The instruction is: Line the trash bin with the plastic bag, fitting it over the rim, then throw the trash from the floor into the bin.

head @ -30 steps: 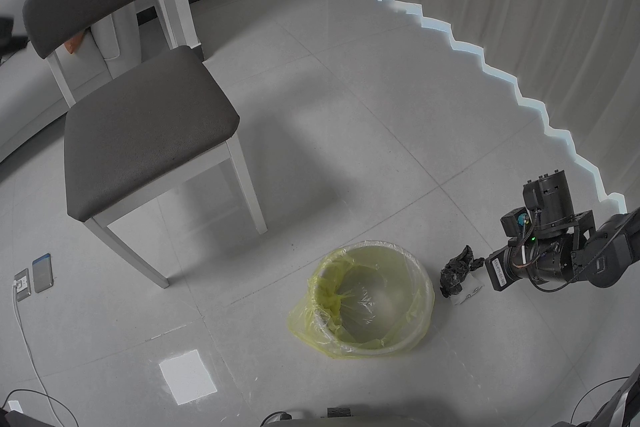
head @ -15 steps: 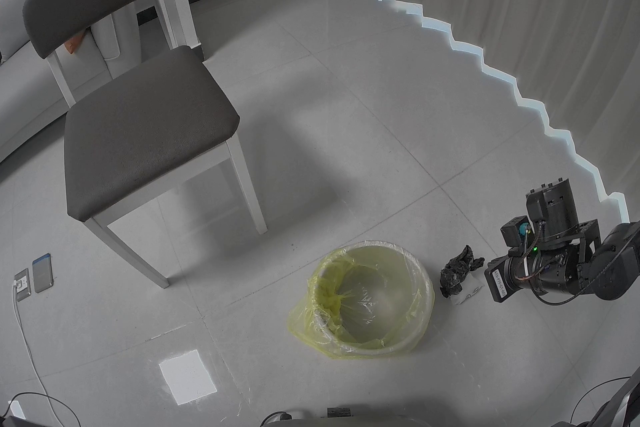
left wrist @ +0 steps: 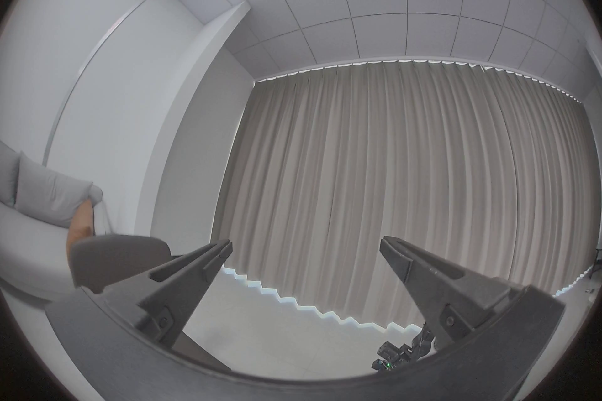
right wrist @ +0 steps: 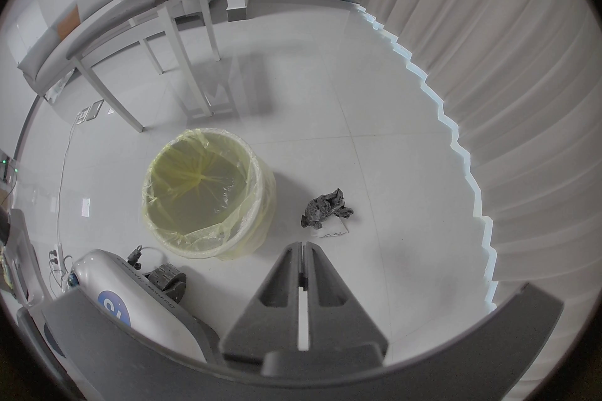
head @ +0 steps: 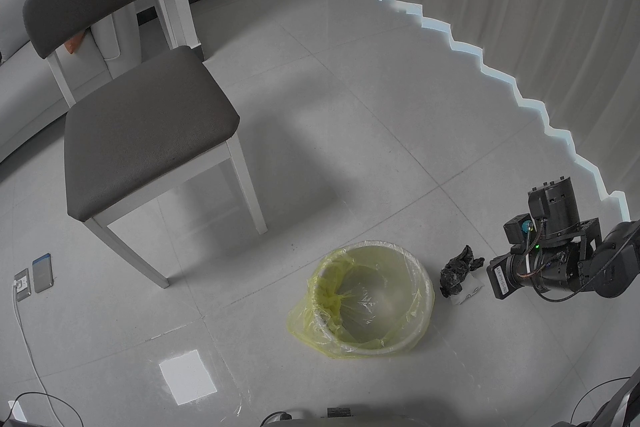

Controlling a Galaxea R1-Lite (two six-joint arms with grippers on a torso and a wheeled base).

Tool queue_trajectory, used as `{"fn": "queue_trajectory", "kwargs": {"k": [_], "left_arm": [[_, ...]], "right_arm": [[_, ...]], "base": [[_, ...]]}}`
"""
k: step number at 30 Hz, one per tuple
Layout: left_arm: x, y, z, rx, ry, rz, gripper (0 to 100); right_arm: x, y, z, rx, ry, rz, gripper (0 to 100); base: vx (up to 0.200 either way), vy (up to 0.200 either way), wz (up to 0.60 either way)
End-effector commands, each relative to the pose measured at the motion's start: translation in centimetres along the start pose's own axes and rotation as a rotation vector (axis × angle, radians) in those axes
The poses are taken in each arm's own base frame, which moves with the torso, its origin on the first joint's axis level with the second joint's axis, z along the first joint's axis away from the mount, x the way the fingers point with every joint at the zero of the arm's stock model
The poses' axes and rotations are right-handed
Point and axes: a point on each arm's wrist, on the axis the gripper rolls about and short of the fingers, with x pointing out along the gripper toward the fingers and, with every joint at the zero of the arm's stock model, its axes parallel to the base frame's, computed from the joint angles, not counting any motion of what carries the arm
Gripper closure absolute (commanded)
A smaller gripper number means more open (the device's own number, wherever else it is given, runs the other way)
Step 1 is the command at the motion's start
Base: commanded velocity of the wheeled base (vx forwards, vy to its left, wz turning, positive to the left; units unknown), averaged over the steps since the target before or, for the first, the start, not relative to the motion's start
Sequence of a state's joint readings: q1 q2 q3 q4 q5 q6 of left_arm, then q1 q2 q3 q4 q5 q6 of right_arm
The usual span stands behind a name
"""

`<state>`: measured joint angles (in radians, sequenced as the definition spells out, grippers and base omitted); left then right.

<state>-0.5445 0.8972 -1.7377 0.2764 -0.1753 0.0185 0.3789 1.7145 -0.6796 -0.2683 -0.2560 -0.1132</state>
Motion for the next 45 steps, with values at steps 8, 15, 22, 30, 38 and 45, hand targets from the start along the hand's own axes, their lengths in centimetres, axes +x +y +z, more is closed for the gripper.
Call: {"fn": "queue_trajectory", "kwargs": {"k": [8,15,22,30,38,45], "left_arm": [[10.9,3.2,-25.2,-0.232,0.458,0.071,0],[11.9,7.6,-32.3,-0.272,0.573,0.058,0],[12.3,9.6,-36.7,-0.342,0.636,0.119,0],[11.9,10.0,-39.0,-0.334,0.608,0.122,0],[11.1,10.1,-40.7,-0.328,0.608,0.130,0],[10.9,10.5,-41.3,-0.323,0.603,0.142,0]], "right_arm": [[6.1,-5.6,-2.2,0.193,0.053,-0.050,100],[13.5,-6.2,-4.1,0.219,0.080,-0.046,100],[19.5,-6.0,-4.3,0.225,0.079,-0.034,100],[22.2,-6.5,-3.2,0.198,0.080,-0.031,0],[22.8,-7.1,-1.7,0.197,0.102,0.032,0],[25.6,-7.7,-2.0,0.157,0.117,0.028,0]], "base": [[0.000,0.000,0.00],[0.000,0.000,0.00],[0.000,0.000,0.00],[0.000,0.000,0.00],[0.000,0.000,0.00],[0.000,0.000,0.00]]}}
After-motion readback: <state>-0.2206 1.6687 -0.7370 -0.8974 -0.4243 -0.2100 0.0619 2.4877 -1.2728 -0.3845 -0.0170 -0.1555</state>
